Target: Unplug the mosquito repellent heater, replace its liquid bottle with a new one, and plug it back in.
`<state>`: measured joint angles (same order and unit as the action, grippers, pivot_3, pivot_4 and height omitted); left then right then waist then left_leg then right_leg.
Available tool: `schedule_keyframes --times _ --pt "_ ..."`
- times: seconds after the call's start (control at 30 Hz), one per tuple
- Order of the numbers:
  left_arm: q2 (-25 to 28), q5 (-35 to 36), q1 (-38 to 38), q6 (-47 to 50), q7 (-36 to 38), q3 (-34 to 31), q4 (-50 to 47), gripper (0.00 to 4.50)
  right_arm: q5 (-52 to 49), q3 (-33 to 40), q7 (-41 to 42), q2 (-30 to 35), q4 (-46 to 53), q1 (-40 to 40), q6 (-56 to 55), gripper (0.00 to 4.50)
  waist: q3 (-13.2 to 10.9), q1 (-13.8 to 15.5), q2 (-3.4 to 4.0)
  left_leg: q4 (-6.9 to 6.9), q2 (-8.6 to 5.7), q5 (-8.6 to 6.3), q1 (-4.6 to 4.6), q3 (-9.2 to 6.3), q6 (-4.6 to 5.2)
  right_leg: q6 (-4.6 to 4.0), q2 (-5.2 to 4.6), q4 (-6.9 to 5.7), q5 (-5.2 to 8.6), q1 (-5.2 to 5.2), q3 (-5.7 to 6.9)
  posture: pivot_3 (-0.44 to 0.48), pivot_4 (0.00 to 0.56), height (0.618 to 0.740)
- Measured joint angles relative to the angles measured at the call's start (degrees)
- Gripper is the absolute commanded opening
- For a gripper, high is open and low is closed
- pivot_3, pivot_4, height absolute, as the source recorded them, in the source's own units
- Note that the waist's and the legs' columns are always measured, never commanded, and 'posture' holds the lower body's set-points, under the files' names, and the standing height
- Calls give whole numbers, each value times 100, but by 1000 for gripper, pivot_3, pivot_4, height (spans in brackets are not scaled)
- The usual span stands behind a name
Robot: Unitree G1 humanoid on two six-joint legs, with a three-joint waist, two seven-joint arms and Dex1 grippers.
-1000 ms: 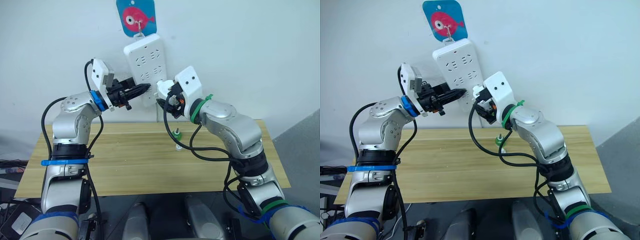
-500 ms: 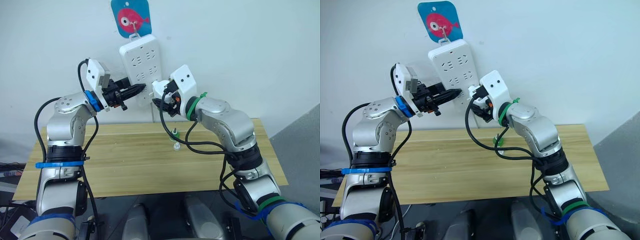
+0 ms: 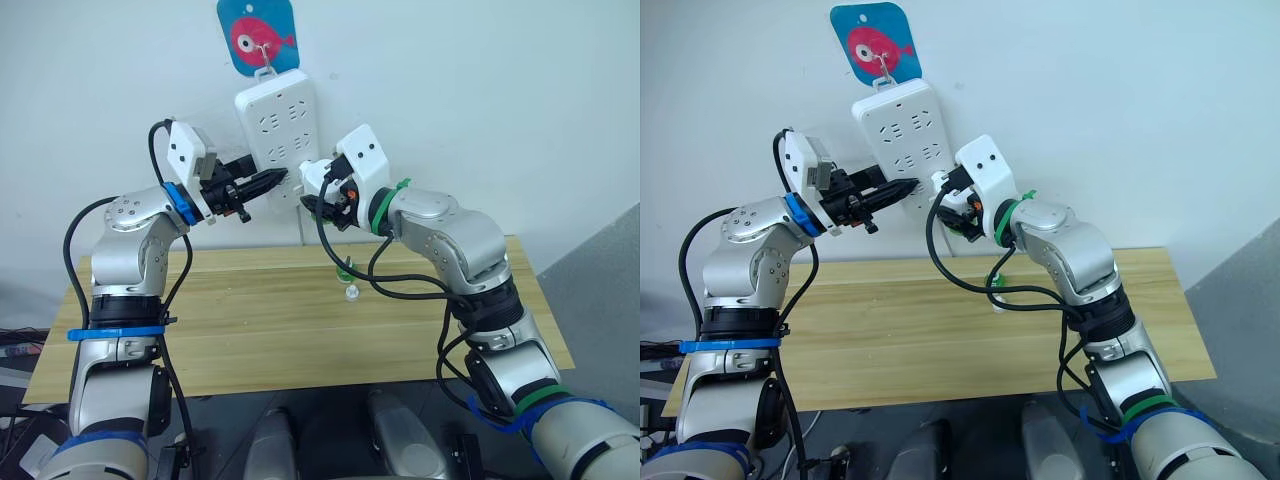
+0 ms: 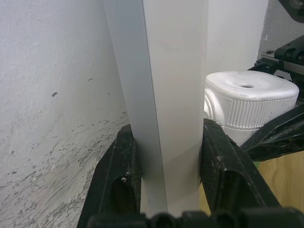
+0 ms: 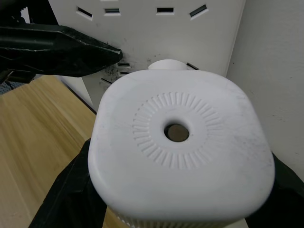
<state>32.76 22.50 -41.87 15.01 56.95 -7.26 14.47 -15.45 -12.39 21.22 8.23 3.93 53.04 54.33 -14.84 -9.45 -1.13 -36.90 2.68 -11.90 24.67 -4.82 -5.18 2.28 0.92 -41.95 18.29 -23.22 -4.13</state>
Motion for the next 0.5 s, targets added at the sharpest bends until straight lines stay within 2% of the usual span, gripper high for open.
schedule_keyframes --times 0.33,0.5 --pt "-2 2 0 -2 0 0 7 1302 0 19 9 -23 -29 9 2 3054 3 -3 -1 0 0 0 0 0 0 0 0 0 0 0 0 -128 191 725" --pt "-34 7 0 40 -9 -24 25 1302 -37 218 -30 -254 -158 8 50 3053 5 -25 -3 0 0 5 -3 0 2 -1 0 -5 -1 0 0 -128 189 725"
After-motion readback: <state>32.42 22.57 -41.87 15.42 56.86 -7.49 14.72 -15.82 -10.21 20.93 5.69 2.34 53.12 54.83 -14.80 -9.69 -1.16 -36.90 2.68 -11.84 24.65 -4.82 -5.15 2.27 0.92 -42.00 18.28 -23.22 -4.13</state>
